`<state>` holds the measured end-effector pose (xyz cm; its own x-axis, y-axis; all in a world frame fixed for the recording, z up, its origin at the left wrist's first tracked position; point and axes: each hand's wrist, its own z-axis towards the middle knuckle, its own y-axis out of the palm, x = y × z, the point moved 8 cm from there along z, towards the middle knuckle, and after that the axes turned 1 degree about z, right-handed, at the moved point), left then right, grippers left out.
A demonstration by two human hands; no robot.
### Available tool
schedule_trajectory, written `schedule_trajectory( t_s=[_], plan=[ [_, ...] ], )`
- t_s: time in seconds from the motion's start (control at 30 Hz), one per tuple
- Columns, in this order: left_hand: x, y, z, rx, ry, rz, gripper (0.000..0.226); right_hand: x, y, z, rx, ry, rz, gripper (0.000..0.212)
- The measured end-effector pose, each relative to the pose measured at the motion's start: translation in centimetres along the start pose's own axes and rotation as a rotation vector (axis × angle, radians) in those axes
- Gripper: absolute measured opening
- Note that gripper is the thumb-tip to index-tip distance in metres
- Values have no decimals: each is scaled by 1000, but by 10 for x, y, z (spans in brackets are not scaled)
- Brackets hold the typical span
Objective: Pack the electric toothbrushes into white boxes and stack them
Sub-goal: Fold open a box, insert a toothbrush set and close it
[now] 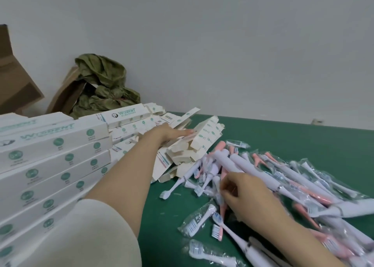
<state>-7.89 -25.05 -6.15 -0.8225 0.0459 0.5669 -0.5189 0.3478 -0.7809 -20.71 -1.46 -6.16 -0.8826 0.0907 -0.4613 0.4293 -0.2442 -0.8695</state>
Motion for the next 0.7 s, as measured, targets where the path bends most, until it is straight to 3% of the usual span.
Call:
schedule_trajectory(
  t_s=[0.17, 0.3, 0.4, 0.7],
  plan=[
    [5, 5, -9, 50, 107, 68, 122, -2, -2, 0, -5, -7, -19, 15],
    [7, 15, -21, 120, 139, 182, 132, -3, -2, -3, -19, -3, -36, 16],
    [11, 16, -25, 113, 177, 169, 139, -7, -3, -3, -12, -15, -60, 16],
    [33, 39, -44, 78, 211, 185, 133, -18, -12, -6, -45, -78, -131, 16]
  ],
)
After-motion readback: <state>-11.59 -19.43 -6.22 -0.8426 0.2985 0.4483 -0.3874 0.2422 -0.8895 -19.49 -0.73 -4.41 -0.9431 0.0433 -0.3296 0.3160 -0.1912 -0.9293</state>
